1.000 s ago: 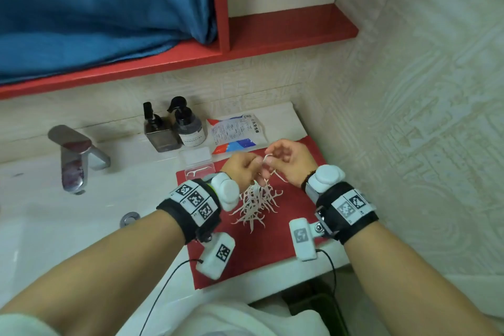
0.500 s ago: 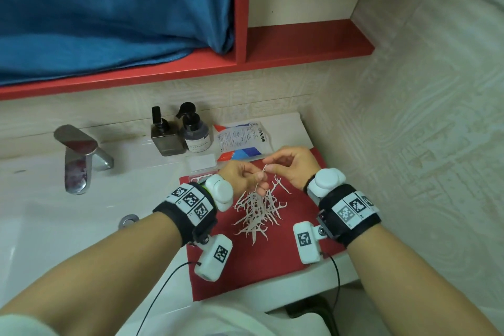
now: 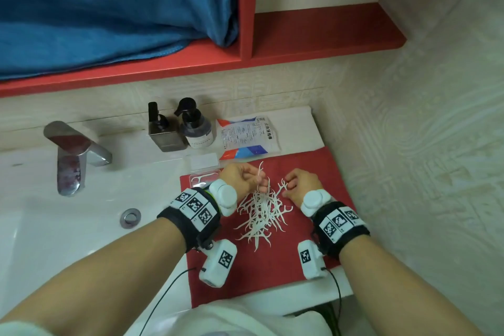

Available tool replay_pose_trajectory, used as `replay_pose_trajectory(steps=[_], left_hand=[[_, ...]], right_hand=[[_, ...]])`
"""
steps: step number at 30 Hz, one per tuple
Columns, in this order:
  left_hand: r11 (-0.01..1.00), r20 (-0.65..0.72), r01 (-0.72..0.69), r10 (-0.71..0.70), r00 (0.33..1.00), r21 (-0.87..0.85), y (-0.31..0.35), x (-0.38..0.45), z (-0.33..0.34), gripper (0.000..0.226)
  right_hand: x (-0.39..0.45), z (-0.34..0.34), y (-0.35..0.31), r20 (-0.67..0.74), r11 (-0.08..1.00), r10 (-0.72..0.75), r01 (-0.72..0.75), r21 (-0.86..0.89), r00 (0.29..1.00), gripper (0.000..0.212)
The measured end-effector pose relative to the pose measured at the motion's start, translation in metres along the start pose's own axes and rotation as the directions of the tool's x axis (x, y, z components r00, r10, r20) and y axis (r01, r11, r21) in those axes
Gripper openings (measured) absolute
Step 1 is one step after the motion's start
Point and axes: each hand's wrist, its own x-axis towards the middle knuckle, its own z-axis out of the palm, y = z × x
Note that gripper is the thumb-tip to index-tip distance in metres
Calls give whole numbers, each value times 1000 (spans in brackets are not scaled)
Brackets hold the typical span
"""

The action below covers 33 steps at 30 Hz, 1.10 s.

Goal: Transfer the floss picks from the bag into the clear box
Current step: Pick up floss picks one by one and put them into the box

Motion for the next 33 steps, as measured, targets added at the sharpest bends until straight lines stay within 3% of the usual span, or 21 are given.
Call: replay_pose_trajectory(steps=[8,14,17,23,27,33], left_hand=[[992,-62,122,-119,991,38,-16,17,8,9],[970,-197,237,-244,950,-60,-29,26,16,6],[967,-236,256,-246,940,13,-37,29,19,2],[959,-232,278,-258,938,58,-42,25,21,3],[950,-242,280,-242,940,137,-43,21,22,9],[986,-68,167,-165,984,13,-46,14,19,13]], right_hand=[[21,6,8,-12,999,-1,1,33,1000,33],[18,11,-14,22,983,-139,135,127,990,28],[16,14,-26,33,969,-188,180,169,982,23],[8,24,-31,-38,972,-139,143,184,990,21],[1,25,-30,-18,947,-100,100,307,995,16],[-11,20,-30,-9,879,-104,96,466,995,13]])
